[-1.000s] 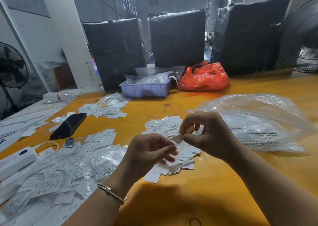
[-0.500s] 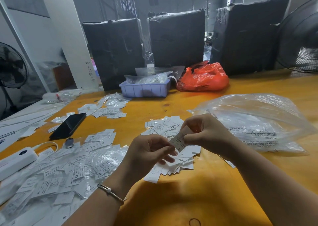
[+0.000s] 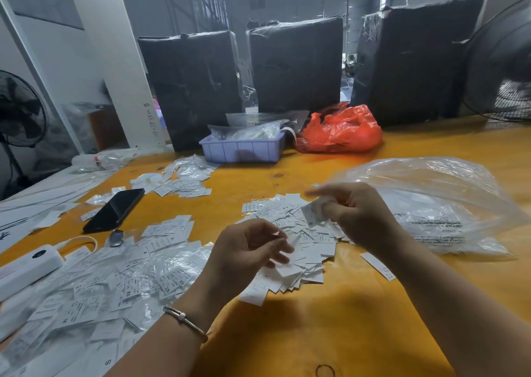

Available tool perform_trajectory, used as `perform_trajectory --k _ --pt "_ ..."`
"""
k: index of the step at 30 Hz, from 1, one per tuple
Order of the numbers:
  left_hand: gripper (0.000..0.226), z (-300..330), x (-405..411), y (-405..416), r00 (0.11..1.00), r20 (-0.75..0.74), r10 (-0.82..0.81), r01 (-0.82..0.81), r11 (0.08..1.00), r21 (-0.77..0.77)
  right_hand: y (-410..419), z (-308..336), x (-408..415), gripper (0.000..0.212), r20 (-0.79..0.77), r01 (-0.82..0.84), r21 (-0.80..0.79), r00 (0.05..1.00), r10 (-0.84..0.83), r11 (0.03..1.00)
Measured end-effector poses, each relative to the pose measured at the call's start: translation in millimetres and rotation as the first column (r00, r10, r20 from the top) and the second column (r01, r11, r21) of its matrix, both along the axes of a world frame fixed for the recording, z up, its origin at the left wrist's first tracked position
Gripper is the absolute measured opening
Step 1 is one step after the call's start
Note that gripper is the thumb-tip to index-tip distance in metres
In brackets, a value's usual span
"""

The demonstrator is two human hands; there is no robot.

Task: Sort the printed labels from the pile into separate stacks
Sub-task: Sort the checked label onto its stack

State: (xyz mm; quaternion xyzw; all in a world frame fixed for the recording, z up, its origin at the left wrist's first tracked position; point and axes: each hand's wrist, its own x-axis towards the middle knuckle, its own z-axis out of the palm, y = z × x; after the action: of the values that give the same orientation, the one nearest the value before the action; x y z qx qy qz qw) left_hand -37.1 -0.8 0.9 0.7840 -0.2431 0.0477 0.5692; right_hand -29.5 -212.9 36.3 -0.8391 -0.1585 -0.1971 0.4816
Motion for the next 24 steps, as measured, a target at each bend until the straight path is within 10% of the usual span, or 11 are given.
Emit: perform_trajectory --k 3,6,24 --pt "0.001 2 0 1 0.999 0.011 0.041 -0.040 0.999 -0.029 7 1 -4 0.012 -0.172 -0.208 -0.052 0.965 0.196 0.977" --pt "0.010 6 -3 0 1.000 -0.011 0.014 -0.015 0.999 -0.052 14 -2 -10 0.028 -0.194 -0.323 -0.084 0.933 0.302 0.943" --pt "0.013 10 -7 1 0.998 -0.052 -0.038 0.035 0.998 -0.055 2 9 -10 0.009 -0.031 -0.218 0.085 0.975 0.221 0.972"
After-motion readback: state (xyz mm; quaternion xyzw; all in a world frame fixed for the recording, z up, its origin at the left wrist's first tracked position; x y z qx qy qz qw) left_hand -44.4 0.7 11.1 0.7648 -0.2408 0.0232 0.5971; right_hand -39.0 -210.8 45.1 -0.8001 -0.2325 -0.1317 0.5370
